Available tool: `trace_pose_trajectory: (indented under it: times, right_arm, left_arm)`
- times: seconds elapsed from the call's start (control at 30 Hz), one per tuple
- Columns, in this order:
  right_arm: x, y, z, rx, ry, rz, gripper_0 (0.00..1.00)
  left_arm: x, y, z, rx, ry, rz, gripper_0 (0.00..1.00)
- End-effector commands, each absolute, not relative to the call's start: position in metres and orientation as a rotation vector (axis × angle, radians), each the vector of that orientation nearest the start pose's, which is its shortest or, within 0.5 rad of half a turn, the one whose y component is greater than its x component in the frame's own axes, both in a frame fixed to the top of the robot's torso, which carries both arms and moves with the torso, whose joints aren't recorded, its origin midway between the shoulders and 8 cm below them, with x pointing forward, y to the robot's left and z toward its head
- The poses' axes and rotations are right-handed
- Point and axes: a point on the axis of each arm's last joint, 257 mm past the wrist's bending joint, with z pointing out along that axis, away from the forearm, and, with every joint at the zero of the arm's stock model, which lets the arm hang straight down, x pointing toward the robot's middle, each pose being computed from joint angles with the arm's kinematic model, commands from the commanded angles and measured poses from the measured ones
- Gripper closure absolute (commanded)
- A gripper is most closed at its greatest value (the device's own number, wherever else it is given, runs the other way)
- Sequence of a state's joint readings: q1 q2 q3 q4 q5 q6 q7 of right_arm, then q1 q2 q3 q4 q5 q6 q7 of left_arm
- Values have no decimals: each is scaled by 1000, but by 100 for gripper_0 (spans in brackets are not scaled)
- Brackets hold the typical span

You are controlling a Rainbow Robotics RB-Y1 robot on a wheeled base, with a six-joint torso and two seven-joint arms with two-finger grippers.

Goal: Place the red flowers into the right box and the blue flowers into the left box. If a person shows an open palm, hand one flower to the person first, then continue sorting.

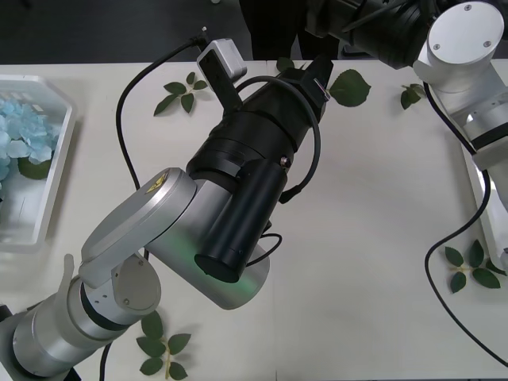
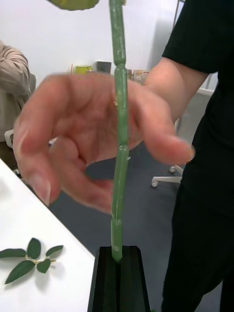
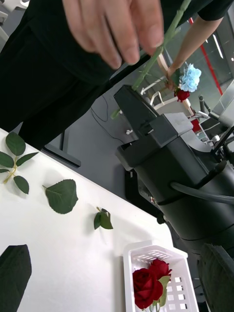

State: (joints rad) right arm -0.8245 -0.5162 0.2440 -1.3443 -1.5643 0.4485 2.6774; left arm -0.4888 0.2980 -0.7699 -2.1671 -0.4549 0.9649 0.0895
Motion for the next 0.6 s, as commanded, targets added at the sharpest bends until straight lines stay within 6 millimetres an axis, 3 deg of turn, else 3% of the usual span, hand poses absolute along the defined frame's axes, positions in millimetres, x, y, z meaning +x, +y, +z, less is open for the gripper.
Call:
trace_pose_trajectory:
  times: [0.03,0.6]
  right_arm:
    - [635,-50,100,-749,1164,319,100]
    - [635,-47,95,-762,1169,318,100]
  left_arm:
    - [464,-54,-4,-252,1562,-971,0]
    - [464,-54,-4,-252,1562,-971,0]
